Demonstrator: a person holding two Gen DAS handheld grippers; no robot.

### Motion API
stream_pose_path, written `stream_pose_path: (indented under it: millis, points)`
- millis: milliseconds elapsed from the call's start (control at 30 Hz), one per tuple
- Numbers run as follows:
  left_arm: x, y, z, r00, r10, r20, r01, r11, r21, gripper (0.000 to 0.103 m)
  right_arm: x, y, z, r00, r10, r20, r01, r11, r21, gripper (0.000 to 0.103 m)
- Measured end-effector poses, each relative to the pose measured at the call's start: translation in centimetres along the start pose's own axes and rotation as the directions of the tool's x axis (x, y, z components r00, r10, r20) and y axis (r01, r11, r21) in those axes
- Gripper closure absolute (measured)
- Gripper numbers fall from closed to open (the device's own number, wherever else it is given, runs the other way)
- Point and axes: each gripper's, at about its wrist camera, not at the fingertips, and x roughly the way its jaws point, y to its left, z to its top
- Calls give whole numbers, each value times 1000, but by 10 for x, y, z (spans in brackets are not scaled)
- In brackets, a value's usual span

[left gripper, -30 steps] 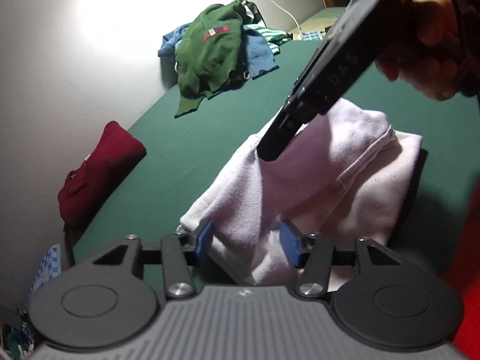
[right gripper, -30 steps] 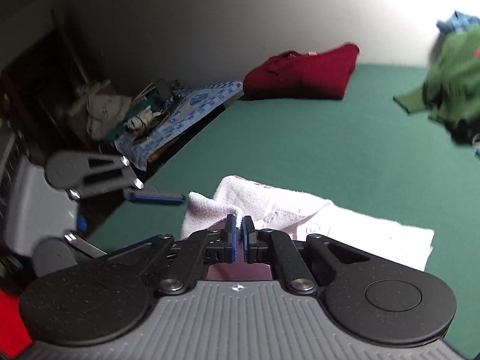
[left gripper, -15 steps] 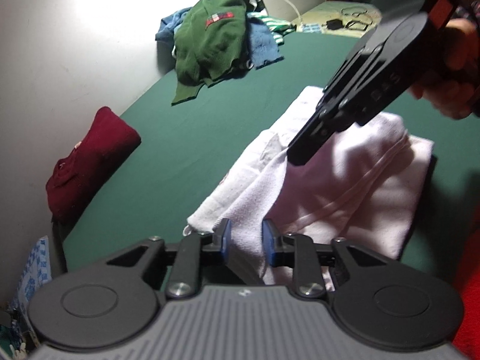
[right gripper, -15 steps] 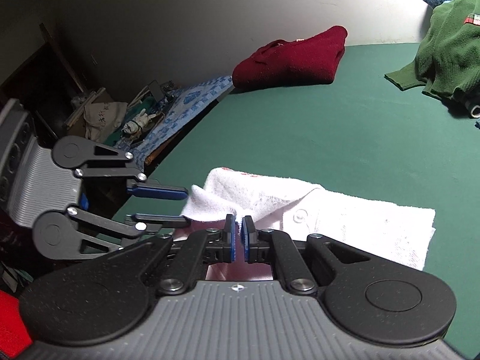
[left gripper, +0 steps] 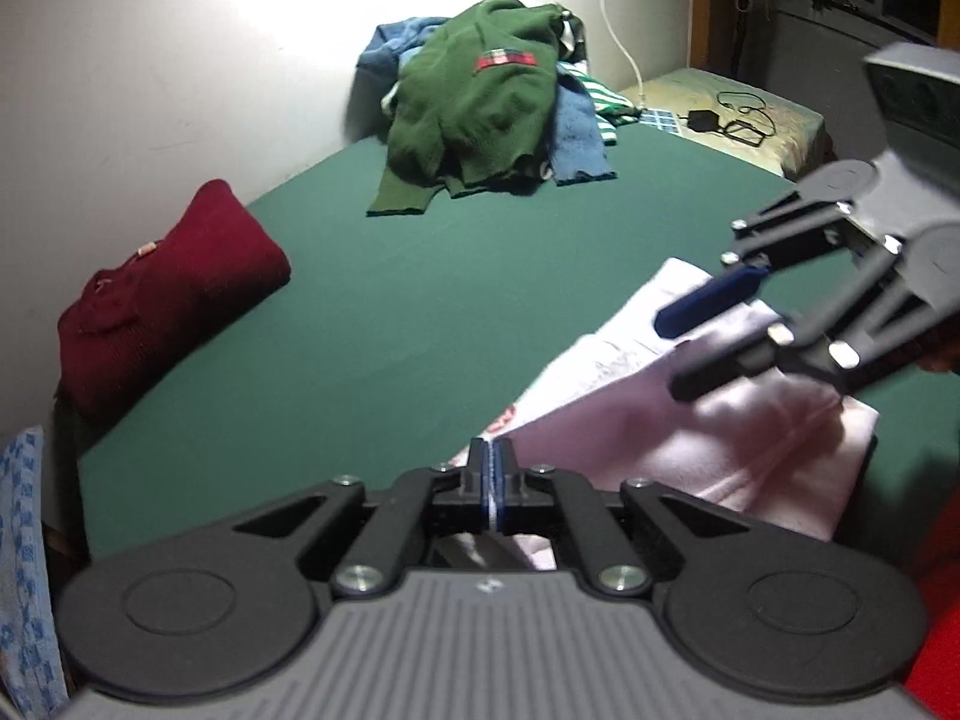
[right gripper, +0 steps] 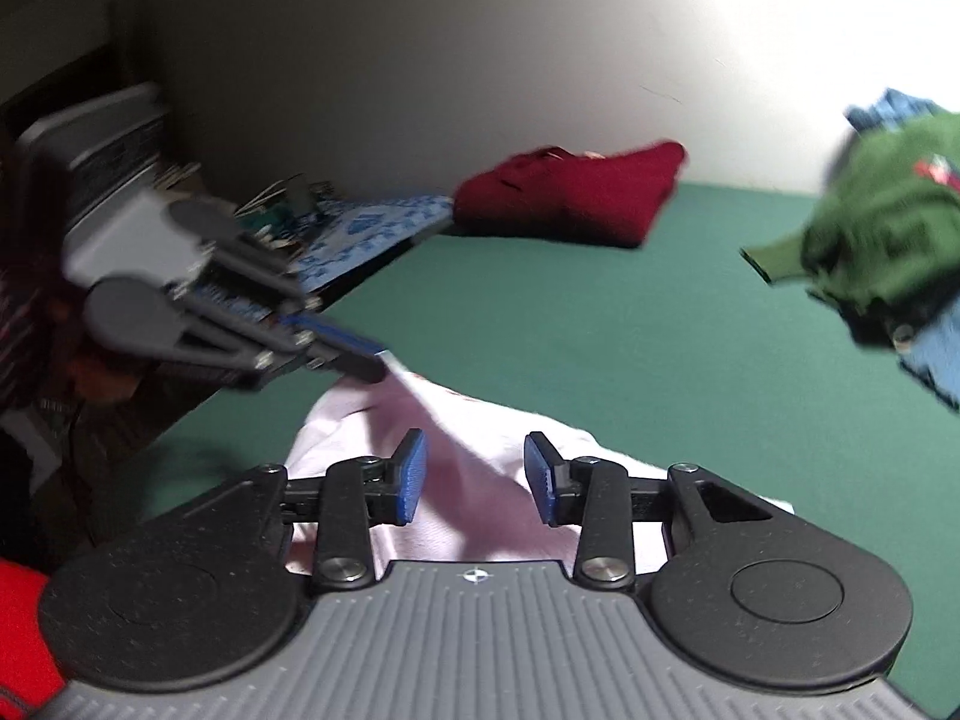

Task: Fold clothes
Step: 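Grasp the bundle edge with the right gripper while the left gripper lifts it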

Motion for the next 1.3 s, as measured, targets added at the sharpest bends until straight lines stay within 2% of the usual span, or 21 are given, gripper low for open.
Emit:
stream_pose_path:
  millis: [67,133,300,367,400,433,467,500,533,667,900,1000,1133,1167,1200,1300]
  points:
    - [7,4,2,1000,9,-7,-9,1000,4,101,4,10,2,1000,26,-8,-27,997,-69,63]
    - [14,6,4,1000,5,-16,-5,1000,1,101,8,18,4,994,105,-33,-107,990,-96,65]
    - [20,10,1,999,-40,-19,39,999,-33,101,20,28,5,988,136,-75,-144,983,-112,64]
    - [20,12,-1,999,-46,-21,45,998,-50,100,25,31,5,985,149,-92,-159,980,-118,61]
    - [20,13,-2,998,-51,-21,49,997,-59,100,27,33,5,983,155,-100,-167,979,-121,56]
    - [19,14,-3,998,-55,-20,54,996,-68,100,30,35,5,981,161,-109,-174,977,-124,56]
    - [18,15,-4,998,-58,-20,57,996,-75,100,32,37,5,979,167,-117,-181,975,-127,61]
    - [18,15,-5,998,-58,-20,56,995,-78,100,34,39,5,977,173,-126,-189,973,-130,83]
    - [18,15,-6,998,-53,-19,52,996,-78,100,37,41,6,975,179,-134,-196,972,-132,98]
    - [17,16,-8,999,-43,-14,41,996,-83,100,45,48,6,965,203,-167,-227,964,-142,99]
    - [24,14,-8,999,-30,-26,29,999,-43,93,26,57,-2,946,257,-198,-287,948,-141,99]
    - [29,17,-10,999,15,-34,-16,1000,-25,95,18,60,-5,937,279,-211,-312,940,-141,100]
    - [27,35,-12,998,-17,-59,13,997,-76,95,7,65,-9,923,309,-228,-345,928,-139,99]
    - [22,33,-14,998,-27,-60,22,997,-69,94,5,66,-10,923,310,-230,-346,928,-138,99]
    - [16,30,-17,998,-38,-57,35,997,-63,94,6,65,-11,932,287,-221,-321,938,-133,99]
    - [-4,19,-27,996,-70,-50,68,996,-53,72,1,58,-13,946,260,-194,-282,955,-96,95]
